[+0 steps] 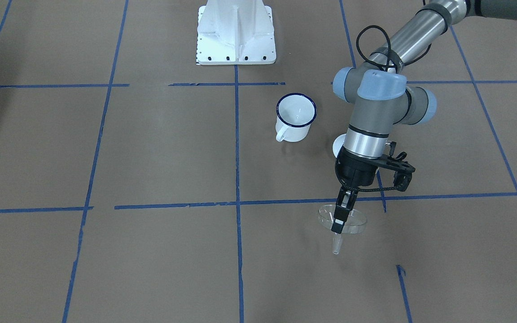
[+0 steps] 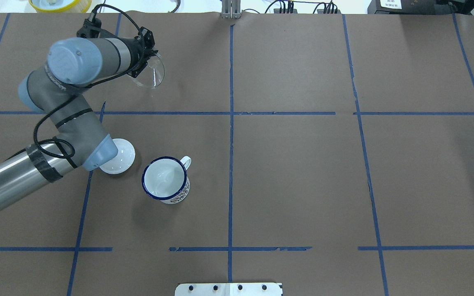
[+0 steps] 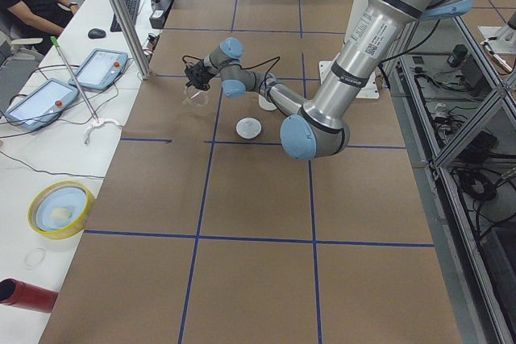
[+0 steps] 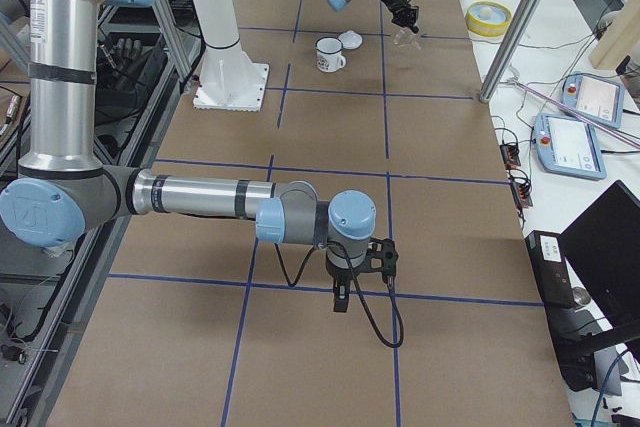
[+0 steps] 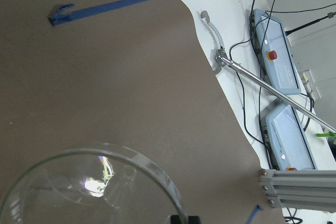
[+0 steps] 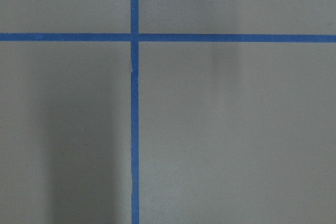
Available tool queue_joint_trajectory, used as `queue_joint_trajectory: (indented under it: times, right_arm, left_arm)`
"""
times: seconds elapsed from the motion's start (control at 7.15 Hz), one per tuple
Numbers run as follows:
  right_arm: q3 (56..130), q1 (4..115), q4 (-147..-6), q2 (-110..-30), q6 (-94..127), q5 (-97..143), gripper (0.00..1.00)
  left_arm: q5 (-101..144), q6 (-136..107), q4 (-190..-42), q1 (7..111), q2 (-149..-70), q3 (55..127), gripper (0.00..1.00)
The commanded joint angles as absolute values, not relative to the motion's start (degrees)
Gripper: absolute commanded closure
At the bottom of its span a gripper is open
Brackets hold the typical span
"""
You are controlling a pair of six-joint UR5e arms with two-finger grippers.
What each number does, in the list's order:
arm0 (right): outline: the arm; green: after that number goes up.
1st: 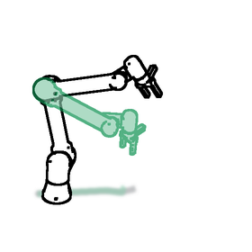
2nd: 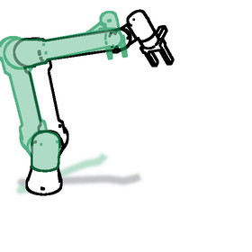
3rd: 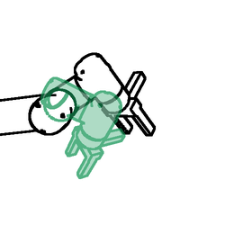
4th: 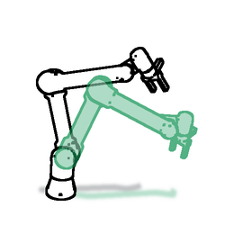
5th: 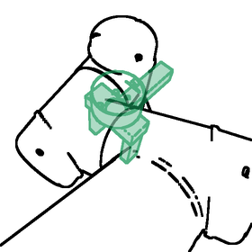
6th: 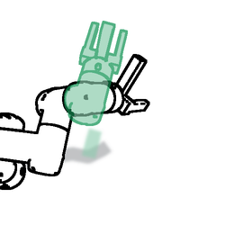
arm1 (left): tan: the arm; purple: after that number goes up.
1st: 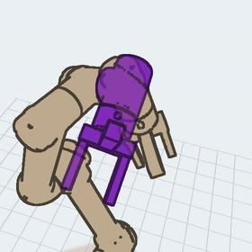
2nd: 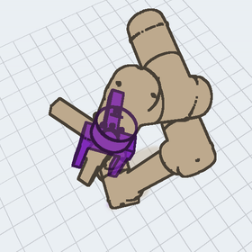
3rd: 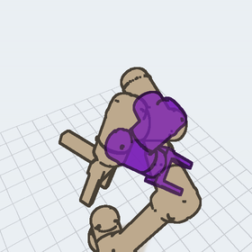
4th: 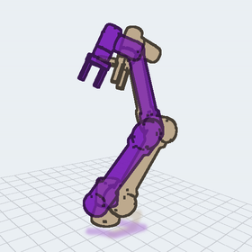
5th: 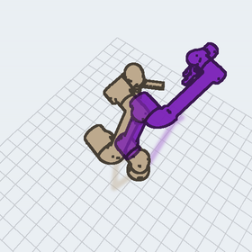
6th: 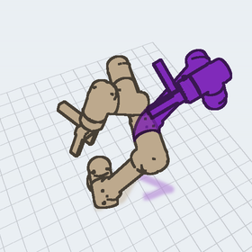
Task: Place funnel on cup
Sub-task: 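Lift the funnel and carry it toward the enamel mug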
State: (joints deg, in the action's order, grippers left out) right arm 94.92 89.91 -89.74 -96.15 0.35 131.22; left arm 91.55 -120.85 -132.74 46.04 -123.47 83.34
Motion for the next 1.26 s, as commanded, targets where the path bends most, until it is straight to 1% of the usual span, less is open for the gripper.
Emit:
queue_joint_trajectory:
  times: [0.0,0.42,0.56,0.7,0.98,1.12]
  right_arm:
    - [94.92,89.91,-89.74,-96.15,0.35,131.22,0.0]
    - [94.83,89.91,-89.74,-96.15,0.35,131.22,0.0]
    - [94.92,89.91,-89.74,-96.15,0.35,131.22,0.0]
    - [94.92,89.91,-89.74,-96.15,0.35,131.22,0.0]
    - [94.92,89.91,-89.74,-96.15,0.35,131.22,0.0]
    - [94.92,89.91,-89.74,-96.15,0.35,131.22,0.0]
  left_arm:
    - [104.79,-111.16,-121.38,50.7,-119.54,96.35,1.0]
    - [116.58,-95.22,-94.14,52.72,-119.44,111.92,1.0]
    - [118.54,-91.97,-86.65,53.08,-120.49,114.84,1.0]
    - [119.09,-91.67,-82.22,50.82,-121.98,115.31,1.0]
    - [118.13,-84.52,-68.63,42.58,-129.16,115.31,1.0]
    - [116.73,-83.42,-67.08,39.67,-130.07,115.14,1.0]
